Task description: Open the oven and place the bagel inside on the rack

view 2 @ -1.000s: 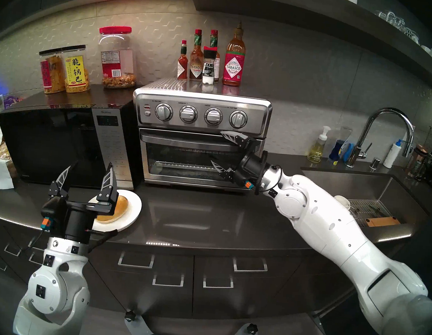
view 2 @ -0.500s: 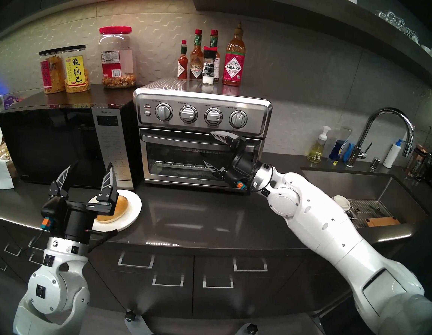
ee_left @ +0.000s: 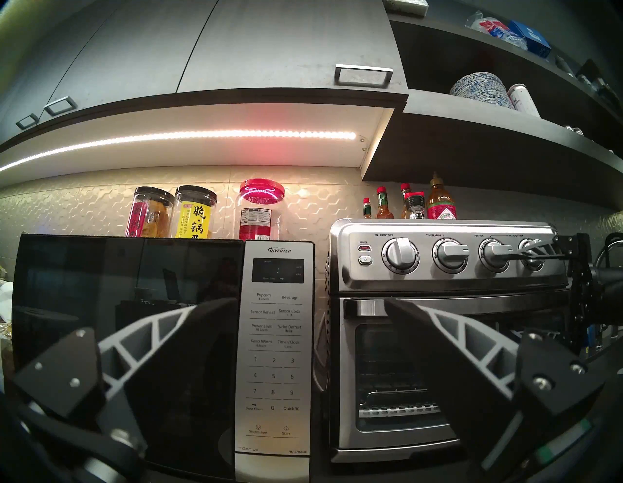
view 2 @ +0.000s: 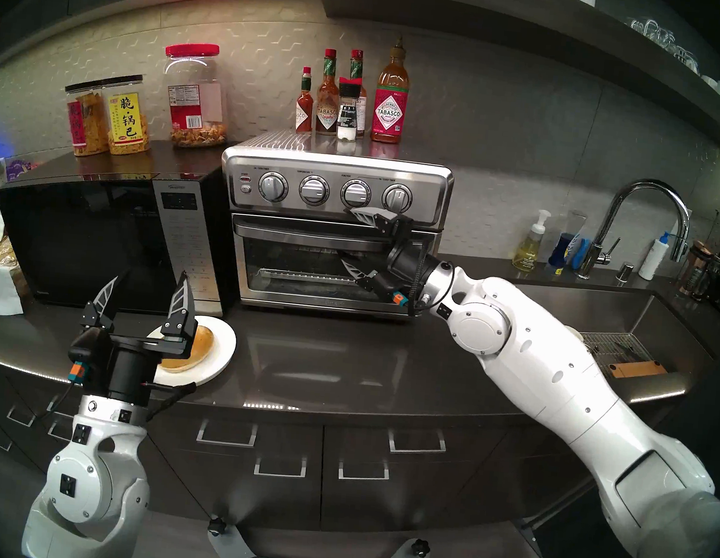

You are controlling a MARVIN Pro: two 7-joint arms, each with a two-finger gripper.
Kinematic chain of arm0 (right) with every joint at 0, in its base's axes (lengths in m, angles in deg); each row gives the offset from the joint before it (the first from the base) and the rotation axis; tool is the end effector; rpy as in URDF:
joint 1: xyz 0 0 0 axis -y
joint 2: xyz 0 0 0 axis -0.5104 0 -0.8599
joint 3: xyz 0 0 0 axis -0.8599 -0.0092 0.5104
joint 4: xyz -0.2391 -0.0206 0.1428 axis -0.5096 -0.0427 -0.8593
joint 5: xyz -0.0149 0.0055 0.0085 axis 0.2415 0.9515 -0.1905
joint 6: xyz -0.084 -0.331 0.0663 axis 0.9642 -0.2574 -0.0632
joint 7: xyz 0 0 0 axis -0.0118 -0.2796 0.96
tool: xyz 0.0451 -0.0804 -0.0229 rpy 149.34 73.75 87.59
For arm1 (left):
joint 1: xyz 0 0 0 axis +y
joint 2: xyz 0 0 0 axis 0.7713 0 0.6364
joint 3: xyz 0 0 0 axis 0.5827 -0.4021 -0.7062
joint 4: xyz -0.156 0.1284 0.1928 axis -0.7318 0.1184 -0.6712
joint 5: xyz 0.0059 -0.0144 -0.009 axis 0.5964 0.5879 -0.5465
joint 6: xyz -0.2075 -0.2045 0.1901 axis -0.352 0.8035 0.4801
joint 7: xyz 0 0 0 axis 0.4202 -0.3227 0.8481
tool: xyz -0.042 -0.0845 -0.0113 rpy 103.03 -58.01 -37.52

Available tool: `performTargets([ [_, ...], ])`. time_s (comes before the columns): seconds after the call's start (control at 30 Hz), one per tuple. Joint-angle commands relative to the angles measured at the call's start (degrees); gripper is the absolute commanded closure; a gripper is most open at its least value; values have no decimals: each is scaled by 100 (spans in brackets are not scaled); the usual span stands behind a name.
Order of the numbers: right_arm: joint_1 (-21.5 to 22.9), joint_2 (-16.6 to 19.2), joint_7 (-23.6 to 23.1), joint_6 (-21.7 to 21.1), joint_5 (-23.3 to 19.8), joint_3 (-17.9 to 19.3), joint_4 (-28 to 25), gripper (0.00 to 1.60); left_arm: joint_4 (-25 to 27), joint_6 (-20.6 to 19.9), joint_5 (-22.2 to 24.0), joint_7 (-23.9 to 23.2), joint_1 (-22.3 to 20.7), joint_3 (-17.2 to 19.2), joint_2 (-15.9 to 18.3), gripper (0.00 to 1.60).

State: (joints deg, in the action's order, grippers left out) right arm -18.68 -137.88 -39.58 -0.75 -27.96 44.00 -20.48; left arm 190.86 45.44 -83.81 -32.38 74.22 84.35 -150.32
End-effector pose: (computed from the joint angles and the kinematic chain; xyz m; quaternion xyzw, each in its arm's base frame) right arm 0.4955 0.0814 -0.0975 0.1352 0.6236 0.7325 0.2375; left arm 0.2887 0.0206 -0.1758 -0.5173 -0.0202 -0.8555 0.0144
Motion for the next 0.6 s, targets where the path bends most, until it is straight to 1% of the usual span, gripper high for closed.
performTargets([
  [0.0,35,-93,-106,-205,15,-2,-665,0,97,21,-4,-6,-18,-7,3,0],
  [0.07,-49,-122,-200,-296,13,-64,-797,0,94,21,-4,-6,-20,-7,3,0],
  [0.1,-74,-152,-225,-275,25,-113,-790,0,93,21,-4,-6,-20,-7,3,0],
  [0.23,-375,7,-340,-437,27,-244,-1083,0,90,22,-4,-6,-23,-7,3,0],
  [0.43,-901,478,-469,-1174,156,-238,-1651,0,99,20,-4,-7,-19,-7,3,0],
  [0.47,-1013,539,-469,-1223,167,-176,-1695,0,99,20,-4,-7,-19,-7,3,0],
  [0.53,-1216,673,-410,-1457,295,-59,-1847,0,103,19,-4,-7,-16,-7,3,0],
  [0.57,-1321,669,-348,-1598,368,18,-1863,0,105,18,-4,-7,-15,-7,3,0],
])
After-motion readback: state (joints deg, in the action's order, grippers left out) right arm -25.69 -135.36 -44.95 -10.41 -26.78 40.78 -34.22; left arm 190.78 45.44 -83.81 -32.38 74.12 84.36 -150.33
